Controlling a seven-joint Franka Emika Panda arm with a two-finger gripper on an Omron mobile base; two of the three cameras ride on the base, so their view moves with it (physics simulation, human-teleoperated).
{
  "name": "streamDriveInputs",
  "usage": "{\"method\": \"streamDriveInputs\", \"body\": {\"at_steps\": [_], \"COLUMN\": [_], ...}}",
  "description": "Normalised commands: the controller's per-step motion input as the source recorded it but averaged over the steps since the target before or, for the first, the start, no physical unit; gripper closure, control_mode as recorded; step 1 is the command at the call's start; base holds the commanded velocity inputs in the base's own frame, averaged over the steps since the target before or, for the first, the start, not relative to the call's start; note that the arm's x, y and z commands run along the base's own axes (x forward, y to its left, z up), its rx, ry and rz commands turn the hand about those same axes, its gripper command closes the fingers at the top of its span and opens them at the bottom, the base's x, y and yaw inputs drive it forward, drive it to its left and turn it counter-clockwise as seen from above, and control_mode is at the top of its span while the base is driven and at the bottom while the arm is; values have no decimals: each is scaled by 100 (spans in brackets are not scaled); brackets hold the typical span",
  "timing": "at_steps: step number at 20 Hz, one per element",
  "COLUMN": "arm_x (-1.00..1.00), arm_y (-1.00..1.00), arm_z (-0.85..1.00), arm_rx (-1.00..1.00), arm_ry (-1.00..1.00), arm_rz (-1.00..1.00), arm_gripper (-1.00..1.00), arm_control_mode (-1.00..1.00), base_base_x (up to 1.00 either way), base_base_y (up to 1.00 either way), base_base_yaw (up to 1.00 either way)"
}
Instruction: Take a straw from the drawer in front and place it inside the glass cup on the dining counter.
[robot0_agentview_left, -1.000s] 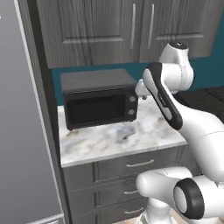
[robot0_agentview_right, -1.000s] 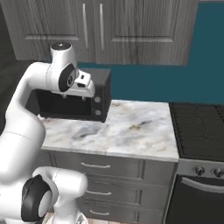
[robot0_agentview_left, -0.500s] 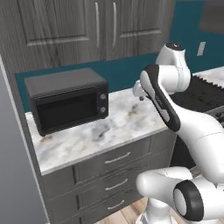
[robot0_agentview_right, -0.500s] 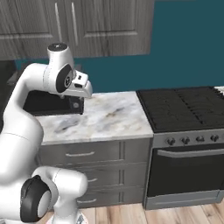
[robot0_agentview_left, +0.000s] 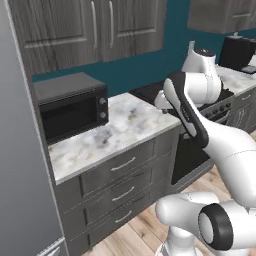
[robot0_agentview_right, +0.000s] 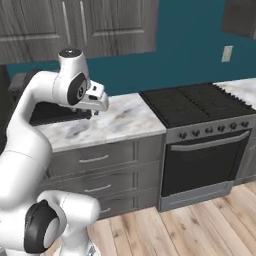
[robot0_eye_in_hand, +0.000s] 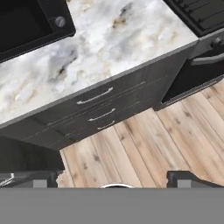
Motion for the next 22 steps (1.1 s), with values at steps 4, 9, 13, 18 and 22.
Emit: {"method": "streamDriveInputs", "body": {"at_steps": [4, 9, 13, 18, 22], "arm_x": [0, 0, 0, 0, 0], "arm_y": [0, 0, 0, 0, 0], "arm_z": [0, 0, 0, 0, 0], "arm_rx": [0, 0, 0, 0, 0], "arm_ry": [0, 0, 0, 0, 0], "arm_rz": [0, 0, 0, 0, 0], "arm_gripper": [-100, -100, -100, -100, -100], "arm_control_mode": [100, 100, 100, 100, 100], "base_base_x": [-54, -18, -11, -1, 0], "base_base_y": [69, 54, 34, 50, 57], "base_base_yaw": [-22, -26, -31, -35, -36]}}
